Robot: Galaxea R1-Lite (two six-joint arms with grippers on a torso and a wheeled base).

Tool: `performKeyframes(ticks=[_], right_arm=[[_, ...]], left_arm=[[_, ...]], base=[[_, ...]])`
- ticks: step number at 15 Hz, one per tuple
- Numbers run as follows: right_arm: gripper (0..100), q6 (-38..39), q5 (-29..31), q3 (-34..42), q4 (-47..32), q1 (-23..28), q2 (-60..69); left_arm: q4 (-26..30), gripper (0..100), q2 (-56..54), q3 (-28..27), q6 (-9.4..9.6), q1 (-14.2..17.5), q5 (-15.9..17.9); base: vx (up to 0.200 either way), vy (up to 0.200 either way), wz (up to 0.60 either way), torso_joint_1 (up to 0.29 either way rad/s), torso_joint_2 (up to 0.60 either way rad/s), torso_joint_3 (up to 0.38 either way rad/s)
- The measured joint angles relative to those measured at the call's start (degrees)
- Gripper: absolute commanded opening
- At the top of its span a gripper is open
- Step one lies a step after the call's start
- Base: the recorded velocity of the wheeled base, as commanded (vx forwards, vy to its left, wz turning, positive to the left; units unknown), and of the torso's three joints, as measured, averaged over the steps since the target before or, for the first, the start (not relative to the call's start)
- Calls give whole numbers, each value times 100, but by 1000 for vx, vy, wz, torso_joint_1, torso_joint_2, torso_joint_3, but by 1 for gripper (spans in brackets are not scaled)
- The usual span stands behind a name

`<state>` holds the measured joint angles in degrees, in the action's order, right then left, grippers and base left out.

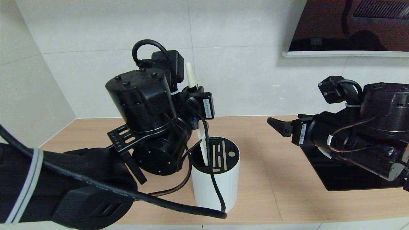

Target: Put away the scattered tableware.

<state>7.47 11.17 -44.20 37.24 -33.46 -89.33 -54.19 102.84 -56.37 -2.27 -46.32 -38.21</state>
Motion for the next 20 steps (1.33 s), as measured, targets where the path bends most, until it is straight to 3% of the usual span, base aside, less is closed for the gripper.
performKeyframes(ticks=[12,20], right_arm=[[100,-1,-1,13,0,0,-13],[100,-56,-1,33,0,-11,-28]], left_arm=[[35,0,455,166,-185,-80,-9],[46,0,855,386,-197,-138,-2]], base=[[0,0,0,0,0,0],[0,0,0,0,0,0]])
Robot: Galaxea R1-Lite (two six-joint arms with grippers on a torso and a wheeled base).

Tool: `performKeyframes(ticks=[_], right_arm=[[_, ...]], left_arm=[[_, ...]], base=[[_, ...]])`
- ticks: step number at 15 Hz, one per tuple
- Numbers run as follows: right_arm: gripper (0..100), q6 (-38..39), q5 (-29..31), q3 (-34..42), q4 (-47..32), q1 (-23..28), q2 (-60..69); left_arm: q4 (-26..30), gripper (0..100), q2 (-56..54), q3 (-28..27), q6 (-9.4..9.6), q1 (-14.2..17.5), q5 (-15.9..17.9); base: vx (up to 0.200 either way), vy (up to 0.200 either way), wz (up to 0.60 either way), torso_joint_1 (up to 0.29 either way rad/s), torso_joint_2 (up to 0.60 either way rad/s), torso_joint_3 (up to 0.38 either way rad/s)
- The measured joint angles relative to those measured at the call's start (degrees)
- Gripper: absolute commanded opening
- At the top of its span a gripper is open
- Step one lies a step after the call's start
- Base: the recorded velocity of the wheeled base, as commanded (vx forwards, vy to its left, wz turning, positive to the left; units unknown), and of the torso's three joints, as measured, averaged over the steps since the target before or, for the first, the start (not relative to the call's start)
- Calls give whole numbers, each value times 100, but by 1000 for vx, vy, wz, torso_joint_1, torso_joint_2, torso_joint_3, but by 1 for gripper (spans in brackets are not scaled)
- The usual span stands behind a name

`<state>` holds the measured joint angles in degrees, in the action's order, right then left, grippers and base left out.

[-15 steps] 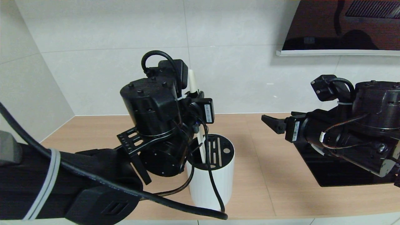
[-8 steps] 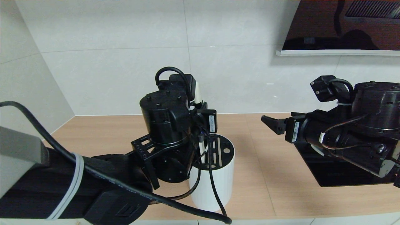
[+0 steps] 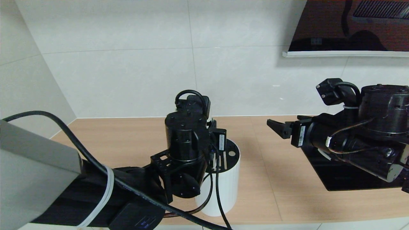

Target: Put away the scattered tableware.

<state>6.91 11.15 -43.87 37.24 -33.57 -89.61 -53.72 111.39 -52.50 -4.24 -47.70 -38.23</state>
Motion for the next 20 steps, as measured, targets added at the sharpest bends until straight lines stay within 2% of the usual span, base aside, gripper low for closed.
performKeyframes(ticks=[7,8,20], right_arm=[[100,-16,1,2,0,0,-29],[100,-13,1,5,0,-2,-29],[100,-24,11,11,0,-10,-29]], left_arm=[[33,0,72,69,1,-12,5],[38,100,72,74,4,-12,2],[16,100,41,74,-2,-15,9]], base=[[0,0,0,0,0,0],[0,0,0,0,0,0],[0,0,0,0,0,0]])
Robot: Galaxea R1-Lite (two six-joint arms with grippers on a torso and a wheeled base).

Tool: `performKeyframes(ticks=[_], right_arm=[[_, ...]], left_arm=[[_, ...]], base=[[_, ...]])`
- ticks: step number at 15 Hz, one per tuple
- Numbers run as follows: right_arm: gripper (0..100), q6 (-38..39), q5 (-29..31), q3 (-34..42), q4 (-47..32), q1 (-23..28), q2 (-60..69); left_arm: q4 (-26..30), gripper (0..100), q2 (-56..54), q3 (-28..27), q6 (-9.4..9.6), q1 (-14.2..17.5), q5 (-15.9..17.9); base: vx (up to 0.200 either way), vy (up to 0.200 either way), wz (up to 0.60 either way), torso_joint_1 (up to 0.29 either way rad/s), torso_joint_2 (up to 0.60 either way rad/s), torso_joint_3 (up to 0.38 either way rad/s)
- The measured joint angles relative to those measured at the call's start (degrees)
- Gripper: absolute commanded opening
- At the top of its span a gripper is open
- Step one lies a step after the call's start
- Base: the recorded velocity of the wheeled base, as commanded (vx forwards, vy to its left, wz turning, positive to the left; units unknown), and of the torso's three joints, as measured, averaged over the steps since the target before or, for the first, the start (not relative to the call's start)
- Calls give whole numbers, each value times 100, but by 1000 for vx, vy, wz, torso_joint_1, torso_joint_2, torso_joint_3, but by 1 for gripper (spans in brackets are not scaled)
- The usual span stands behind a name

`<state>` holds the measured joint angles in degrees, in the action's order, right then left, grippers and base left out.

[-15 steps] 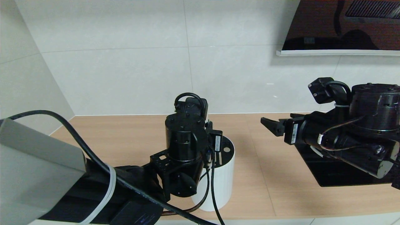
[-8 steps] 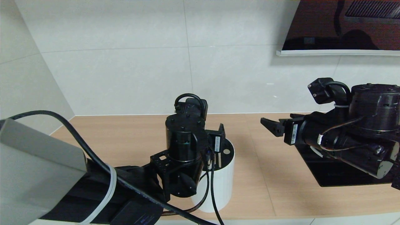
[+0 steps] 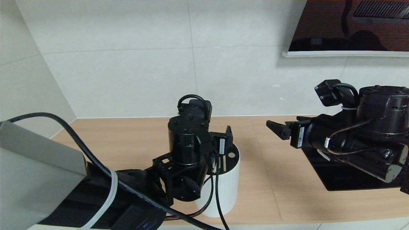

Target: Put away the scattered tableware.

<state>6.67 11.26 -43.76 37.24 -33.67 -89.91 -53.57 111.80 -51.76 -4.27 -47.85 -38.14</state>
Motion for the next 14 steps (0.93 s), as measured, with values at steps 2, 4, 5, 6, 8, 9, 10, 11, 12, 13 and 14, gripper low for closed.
performKeyframes(ticks=[2,4,5,6,8,9,10,11,12,13,14], right_arm=[[100,4,-2,22,-2,0,27],[100,2,-10,63,0,2,116],[100,0,-27,88,-11,10,187],[100,-2,-27,112,-11,27,284],[100,17,-11,176,17,118,507],[100,28,-21,311,22,156,652],[100,35,-34,529,17,247,837],[100,30,-35,824,28,335,1028],[100,33,-35,1176,22,416,1265],[100,33,-40,1535,44,503,1585],[100,28,-46,1838,44,592,1913]], left_arm=[[-49,100,-94,26,-7,0,24],[-143,100,-315,59,-9,30,82],[-148,100,-435,99,-9,52,178],[-143,100,-614,140,4,78,322],[-148,100,-1313,286,52,254,845],[-152,100,-1757,378,72,400,1185],[-154,100,-2244,501,85,574,1532],[-152,100,-2697,670,93,722,1783],[-141,100,-3137,920,101,863,1970],[-84,100,-3586,1261,110,1031,2096],[13,100,-3973,1571,116,1196,2161]], base=[[0,0,0,0,0,0],[0,0,0,0,0,0],[0,0,0,0,0,0],[0,0,0,0,0,0],[0,0,0,0,0,0],[0,0,0,0,0,0],[0,0,0,0,0,0],[0,0,0,0,0,0],[0,0,0,0,0,0],[0,0,0,0,0,0],[0,0,0,0,0,0]])
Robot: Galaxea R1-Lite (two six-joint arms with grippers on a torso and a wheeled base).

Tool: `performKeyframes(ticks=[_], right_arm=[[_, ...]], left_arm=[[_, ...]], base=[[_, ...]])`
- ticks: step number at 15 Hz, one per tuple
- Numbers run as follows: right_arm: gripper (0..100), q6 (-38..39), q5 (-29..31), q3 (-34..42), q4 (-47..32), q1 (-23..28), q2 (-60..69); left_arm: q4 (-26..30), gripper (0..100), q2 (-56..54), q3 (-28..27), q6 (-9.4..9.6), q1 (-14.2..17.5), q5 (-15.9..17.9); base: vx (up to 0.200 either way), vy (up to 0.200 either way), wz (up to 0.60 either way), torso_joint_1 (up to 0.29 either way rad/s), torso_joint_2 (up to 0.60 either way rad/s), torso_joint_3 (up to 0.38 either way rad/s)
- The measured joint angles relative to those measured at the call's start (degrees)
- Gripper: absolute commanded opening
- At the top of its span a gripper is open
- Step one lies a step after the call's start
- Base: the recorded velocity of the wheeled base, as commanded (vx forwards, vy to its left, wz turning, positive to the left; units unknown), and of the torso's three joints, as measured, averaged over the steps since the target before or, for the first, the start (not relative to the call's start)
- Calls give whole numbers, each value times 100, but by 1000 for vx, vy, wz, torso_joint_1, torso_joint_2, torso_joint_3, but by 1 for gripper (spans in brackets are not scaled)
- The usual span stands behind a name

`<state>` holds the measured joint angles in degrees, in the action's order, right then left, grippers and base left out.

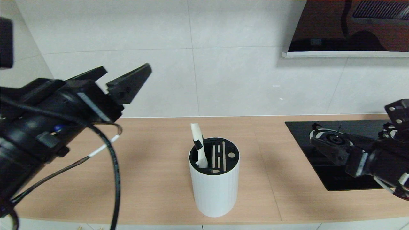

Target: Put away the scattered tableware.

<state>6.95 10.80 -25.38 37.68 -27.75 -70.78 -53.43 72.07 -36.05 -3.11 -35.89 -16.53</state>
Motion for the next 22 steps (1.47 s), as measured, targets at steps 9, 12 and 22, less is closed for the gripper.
performKeyframes(ticks=[9,12,22], right_arm=[[100,-580,12,1045,-2216,936,4314],[100,-990,132,877,-3435,1701,5783],[100,-1047,-178,1783,-3457,2772,7045]], left_arm=[[4028,100,-4024,822,21,1368,226],[5531,100,-5498,829,111,2059,633],[5693,100,-7084,2061,382,3594,877]], base=[[0,0,0,0,0,0],[0,0,0,0,0,0],[0,0,0,0,0,0]])
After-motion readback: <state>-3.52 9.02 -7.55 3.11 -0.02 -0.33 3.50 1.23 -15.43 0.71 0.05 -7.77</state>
